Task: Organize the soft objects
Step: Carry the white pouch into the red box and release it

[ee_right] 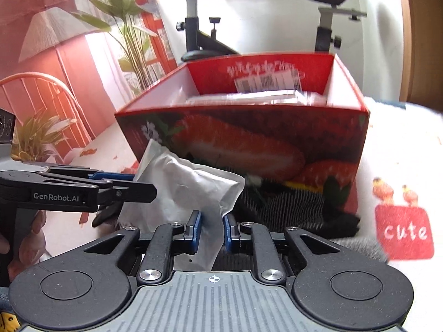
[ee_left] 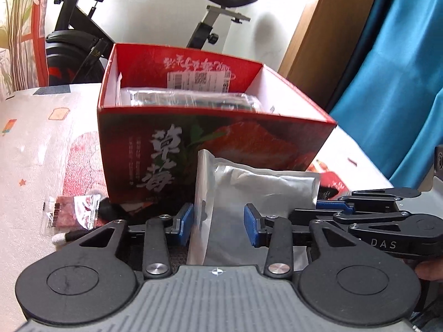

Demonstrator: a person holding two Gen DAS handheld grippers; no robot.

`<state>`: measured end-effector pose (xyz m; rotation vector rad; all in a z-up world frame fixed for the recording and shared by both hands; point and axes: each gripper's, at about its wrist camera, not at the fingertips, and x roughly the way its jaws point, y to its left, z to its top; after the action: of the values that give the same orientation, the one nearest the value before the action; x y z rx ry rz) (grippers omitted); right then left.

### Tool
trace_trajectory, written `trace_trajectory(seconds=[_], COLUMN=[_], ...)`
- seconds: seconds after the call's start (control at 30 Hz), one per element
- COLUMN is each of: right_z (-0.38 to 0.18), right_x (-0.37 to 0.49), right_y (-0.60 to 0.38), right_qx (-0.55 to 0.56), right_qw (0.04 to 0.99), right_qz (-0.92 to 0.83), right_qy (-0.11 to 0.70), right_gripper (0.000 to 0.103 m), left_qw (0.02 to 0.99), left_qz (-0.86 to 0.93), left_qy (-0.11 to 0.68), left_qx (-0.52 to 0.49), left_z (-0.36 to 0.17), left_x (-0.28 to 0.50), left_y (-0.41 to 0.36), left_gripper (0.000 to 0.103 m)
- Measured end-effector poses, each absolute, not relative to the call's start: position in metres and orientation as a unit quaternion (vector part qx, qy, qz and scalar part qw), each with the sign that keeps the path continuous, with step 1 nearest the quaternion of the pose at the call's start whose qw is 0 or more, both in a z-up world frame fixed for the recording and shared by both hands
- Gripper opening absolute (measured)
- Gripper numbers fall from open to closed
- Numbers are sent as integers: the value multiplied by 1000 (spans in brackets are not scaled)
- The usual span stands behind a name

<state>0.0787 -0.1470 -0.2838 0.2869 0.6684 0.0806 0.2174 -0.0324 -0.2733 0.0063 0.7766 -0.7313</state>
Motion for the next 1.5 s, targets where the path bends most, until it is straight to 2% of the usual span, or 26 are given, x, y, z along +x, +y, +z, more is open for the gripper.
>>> trace_trajectory(seconds=[0.1,0.67,1.03,1.27,1.5], right_z=[-273,-209,-163,-186,-222], right_x=[79,91,175,223,235], right_y=[-149,-149,-166,-172,-179], right_qx=[126,63,6,15,48], right_qw=[940,965,976,968,958], right_qz=[38,49,63,58,45], right_qy=[314,249,208,243,280], right_gripper=[16,16,16,17,18], left_qw=[864,885,914,910,902], left_qz=[-345,-341,-290,-261,-257], left_qy=[366,305,274,316,345], left_qx=[-14,-88,-75,-56,-13], left_z=[-268,-220,-182,-194,-213], left_x=[221,224,284,313,322], left_y=[-30,-17,-40,-51,-62], left_gripper=[36,36,36,36,36])
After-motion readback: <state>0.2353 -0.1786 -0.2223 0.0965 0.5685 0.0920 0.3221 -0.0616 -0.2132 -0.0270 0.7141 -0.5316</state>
